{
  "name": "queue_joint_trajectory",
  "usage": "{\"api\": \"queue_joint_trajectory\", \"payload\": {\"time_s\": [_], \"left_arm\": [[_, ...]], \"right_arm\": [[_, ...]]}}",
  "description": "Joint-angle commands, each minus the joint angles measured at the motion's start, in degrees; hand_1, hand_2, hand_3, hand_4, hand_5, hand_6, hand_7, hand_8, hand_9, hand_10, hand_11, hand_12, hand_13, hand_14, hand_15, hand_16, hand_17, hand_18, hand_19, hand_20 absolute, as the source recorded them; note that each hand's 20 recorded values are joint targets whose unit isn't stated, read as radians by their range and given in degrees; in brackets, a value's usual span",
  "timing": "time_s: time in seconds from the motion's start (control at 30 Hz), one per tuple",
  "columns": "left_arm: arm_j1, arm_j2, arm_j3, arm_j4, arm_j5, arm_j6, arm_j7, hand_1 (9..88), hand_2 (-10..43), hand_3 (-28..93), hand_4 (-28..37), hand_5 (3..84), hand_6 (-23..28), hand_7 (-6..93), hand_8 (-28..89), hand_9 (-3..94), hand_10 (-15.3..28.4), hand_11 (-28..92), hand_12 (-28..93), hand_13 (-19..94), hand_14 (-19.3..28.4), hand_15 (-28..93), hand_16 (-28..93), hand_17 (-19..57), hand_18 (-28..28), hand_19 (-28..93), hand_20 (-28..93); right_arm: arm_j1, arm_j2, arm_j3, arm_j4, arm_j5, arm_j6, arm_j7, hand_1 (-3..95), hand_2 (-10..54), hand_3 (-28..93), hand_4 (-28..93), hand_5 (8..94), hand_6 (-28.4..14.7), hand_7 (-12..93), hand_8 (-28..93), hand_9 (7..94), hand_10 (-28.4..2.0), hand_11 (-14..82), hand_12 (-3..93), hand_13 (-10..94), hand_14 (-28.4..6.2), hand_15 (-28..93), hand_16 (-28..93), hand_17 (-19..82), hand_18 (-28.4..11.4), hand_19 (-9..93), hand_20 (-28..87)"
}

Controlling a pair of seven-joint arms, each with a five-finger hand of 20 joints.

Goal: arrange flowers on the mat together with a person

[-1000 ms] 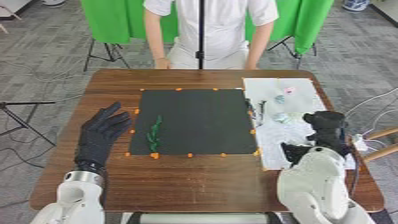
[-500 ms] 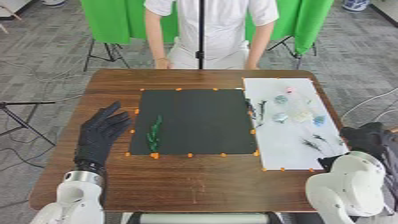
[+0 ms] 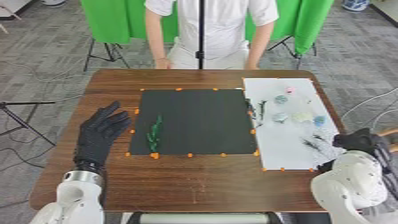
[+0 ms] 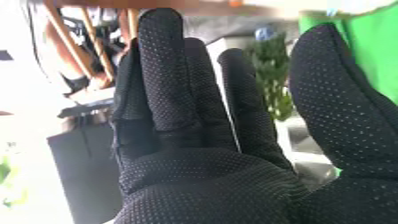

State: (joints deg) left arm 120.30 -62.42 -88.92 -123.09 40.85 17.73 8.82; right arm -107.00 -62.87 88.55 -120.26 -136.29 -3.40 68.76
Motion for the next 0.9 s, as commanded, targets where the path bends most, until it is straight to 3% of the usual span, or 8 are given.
{"api": "queue_joint_trajectory", "payload": {"time_s": [0.03, 0.3, 0.43, 0.6, 0.9], "left_arm": [[0.34, -0.24, 0.12, -0.03, -0.7, 0.08, -0.18, 23.8, 11.9, 76, -26.2, 41.0, 12.8, 12.2, -9, 40.0, 23.4, 32, 9, 29, 28.2, 59, -13, -6.0, 24.9, 68, -9], [0.22, -0.32, 0.22, 0.02, -0.66, -0.08, -0.43, 23.8, 11.9, 76, -26.3, 41.1, 12.8, 12.2, -9, 40.1, 23.4, 32, 9, 29, 28.2, 59, -13, -6.0, 24.9, 68, -9], [0.27, -0.35, 0.21, 0.0, -0.67, -0.1, -0.49, 23.8, 11.9, 76, -26.3, 41.1, 12.8, 12.2, -9, 40.1, 23.4, 32, 9, 29, 28.2, 59, -13, -6.0, 25.0, 68, -9], [0.34, -0.45, 0.19, -0.01, -0.61, -0.06, -0.74, 23.9, 11.9, 76, -26.3, 41.0, 12.8, 12.3, -9, 40.0, 23.4, 32, 9, 29, 28.2, 59, -13, -6.0, 25.0, 68, -9], [0.31, -0.32, 0.16, -0.01, -0.74, -0.03, -0.31, 23.8, 12.0, 76, -26.2, 41.0, 12.8, 12.2, -9, 40.0, 23.4, 32, 9, 29, 28.3, 59, -13, -6.0, 25.0, 69, -9]], "right_arm": [[-0.13, -2.08, -0.58, 2.26, 0.73, -3.73, -2.93, 34.7, -7.5, 88, -28, 46.5, -3.8, 15, -14, 52.5, -16.1, 17.2, 11.7, 56, -13.5, 64, 5, 23, -20.2, 87, 6], [1.41, -2.43, -1.67, 5.73, -0.29, -9.36, -3.98, 35.4, -7.7, 87, -28, 47.3, -3.1, 16, -14, 53.7, -15.6, 17.4, 11.7, 57, -13.1, 63, 5, 23, -20.1, 87, 5], [1.78, -2.63, -3.08, 6.85, -3.97, -11.92, -4.56, 40.4, -8.2, 82, -28, 59.0, -1.2, 16, -15, 67.8, -13.5, 20.9, 12.8, 64, -10.5, 61, 7, 26, -19.0, 88, 5], [1.89, -3.13, -3.37, 7.78, -4.69, -12.77, -4.64, 53.4, -9.5, 66, -28, 81.7, 1.0, 16, -3, 87.9, -10.5, 24.6, 19.2, 76, -7.3, 61, 13, 33, -17.6, 93, 5], [1.7, -2.22, -3.86, 7.94, -7.91, -7.25, -5.08, 55.3, -9.5, 62, -28, 86.9, 1.8, 18, 0, 93.1, -9.5, 31.7, 18.6, 81, -7.3, 66, 15, 36, -18.4, 93, 14]]}}
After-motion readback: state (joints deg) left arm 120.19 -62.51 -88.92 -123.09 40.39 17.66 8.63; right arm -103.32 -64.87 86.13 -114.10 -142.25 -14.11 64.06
